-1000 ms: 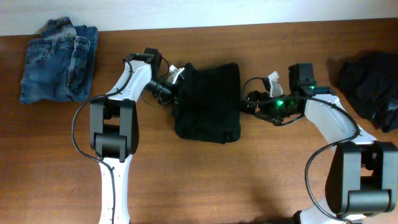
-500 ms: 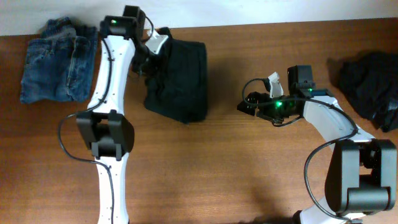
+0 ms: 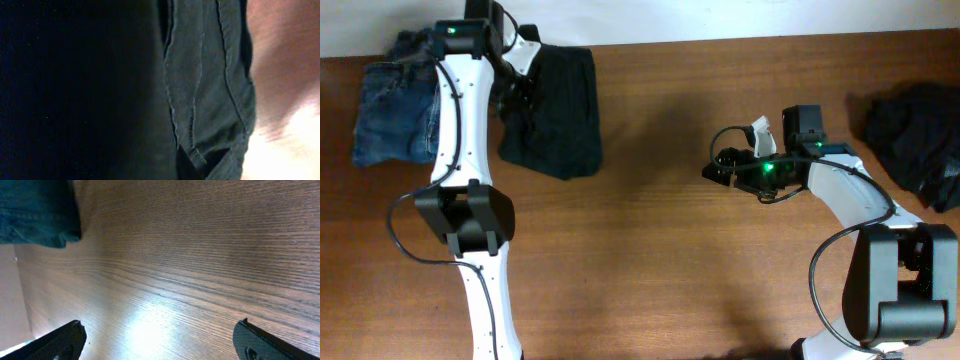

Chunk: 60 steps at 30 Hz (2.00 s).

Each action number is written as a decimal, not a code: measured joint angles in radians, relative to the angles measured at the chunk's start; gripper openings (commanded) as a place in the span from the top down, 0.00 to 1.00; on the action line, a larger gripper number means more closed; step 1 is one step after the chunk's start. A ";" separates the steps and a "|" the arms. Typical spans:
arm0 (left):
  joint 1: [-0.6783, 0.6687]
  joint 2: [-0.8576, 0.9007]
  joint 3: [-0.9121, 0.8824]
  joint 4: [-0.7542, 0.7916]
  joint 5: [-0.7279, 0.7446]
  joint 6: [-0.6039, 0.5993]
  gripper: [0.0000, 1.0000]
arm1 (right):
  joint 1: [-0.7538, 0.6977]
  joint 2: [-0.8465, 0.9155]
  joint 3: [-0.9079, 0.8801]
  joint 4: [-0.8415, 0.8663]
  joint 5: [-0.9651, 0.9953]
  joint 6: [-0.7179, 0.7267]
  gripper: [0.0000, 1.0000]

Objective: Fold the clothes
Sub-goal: 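Carry the folded black pants leftward with the left gripper onto the jeans, then lower the black pants onto the blue jeans stack with the left gripper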

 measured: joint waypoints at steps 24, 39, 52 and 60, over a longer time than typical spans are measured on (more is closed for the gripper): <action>0.276 0.003 0.219 0.015 0.105 0.086 1.00 | 0.000 0.000 0.000 -0.013 0.005 0.000 0.01; 0.543 0.003 0.219 0.124 0.167 0.093 1.00 | 0.000 0.000 0.000 -0.087 0.027 0.000 0.01; 0.540 0.044 0.219 0.260 0.204 0.101 1.00 | 0.000 0.000 0.000 -0.111 0.034 0.000 0.01; 0.550 0.146 0.222 0.329 0.209 0.101 1.00 | 0.000 0.000 0.000 -0.114 0.035 0.000 0.01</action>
